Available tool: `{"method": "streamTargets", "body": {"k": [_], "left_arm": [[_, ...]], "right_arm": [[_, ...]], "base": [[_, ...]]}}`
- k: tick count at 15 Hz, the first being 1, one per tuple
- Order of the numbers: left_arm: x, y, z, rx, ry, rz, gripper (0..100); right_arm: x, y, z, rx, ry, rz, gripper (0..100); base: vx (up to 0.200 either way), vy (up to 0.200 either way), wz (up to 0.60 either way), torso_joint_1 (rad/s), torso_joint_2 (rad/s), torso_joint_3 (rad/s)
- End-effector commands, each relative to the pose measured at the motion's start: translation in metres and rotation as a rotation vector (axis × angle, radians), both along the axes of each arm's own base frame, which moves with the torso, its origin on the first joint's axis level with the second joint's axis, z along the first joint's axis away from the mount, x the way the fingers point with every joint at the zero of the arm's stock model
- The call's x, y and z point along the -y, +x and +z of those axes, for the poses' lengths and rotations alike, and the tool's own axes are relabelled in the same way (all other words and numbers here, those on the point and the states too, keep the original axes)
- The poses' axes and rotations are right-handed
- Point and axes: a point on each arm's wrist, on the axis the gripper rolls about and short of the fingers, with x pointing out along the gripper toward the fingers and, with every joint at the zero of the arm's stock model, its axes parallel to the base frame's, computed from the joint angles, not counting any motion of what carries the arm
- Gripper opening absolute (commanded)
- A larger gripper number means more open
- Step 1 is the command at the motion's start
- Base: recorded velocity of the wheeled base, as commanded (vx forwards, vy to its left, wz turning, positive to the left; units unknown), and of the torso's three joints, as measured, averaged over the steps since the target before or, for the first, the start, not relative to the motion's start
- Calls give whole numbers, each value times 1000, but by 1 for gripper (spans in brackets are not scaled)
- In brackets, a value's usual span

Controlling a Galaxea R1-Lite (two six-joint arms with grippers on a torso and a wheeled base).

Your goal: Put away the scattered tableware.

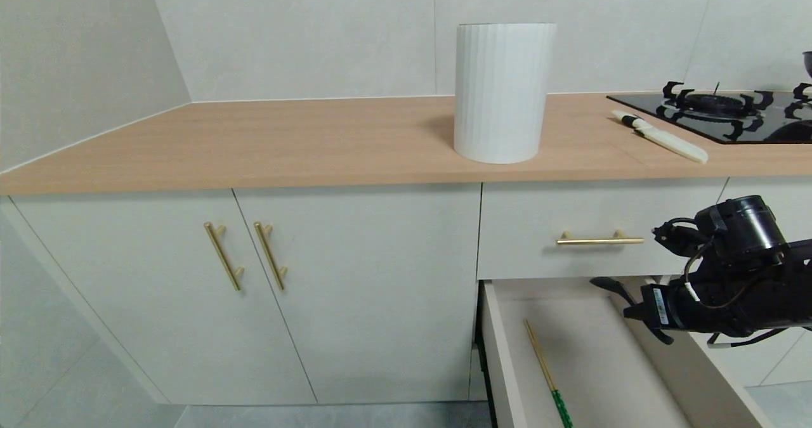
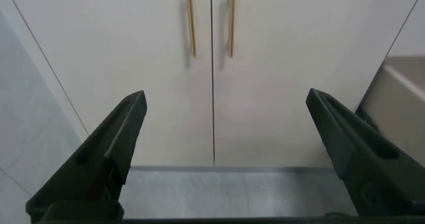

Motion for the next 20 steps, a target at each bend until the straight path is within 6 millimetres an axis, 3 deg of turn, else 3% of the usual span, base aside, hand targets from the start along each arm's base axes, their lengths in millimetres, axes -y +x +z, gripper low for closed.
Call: {"method": "streamTargets", "body": {"k": [1, 8, 12, 15, 20], "left_arm": [[0, 0, 0, 0, 0, 0, 100], [0, 0, 0, 0, 0, 1, 100], [0, 0, 0, 0, 0, 0, 100], [0, 0, 0, 0, 0, 1, 100], [0, 0, 0, 2, 0, 1, 100]], "right_arm": [[0, 0, -1, -3, -1, 1, 0], [-1, 3, -6, -23, -4, 3, 0], [-8, 16, -29, -56, -48, -8, 0], [-24, 34, -73, -114, -153, -50, 0], [-35, 44, -123, -145, -202, -58, 0]], "base": [[0, 0, 0, -124, 452, 330], [0, 0, 0, -21, 96, 70], [0, 0, 0, 0, 0, 0], [0, 0, 0, 0, 0, 0], [0, 0, 0, 0, 0, 0]]}}
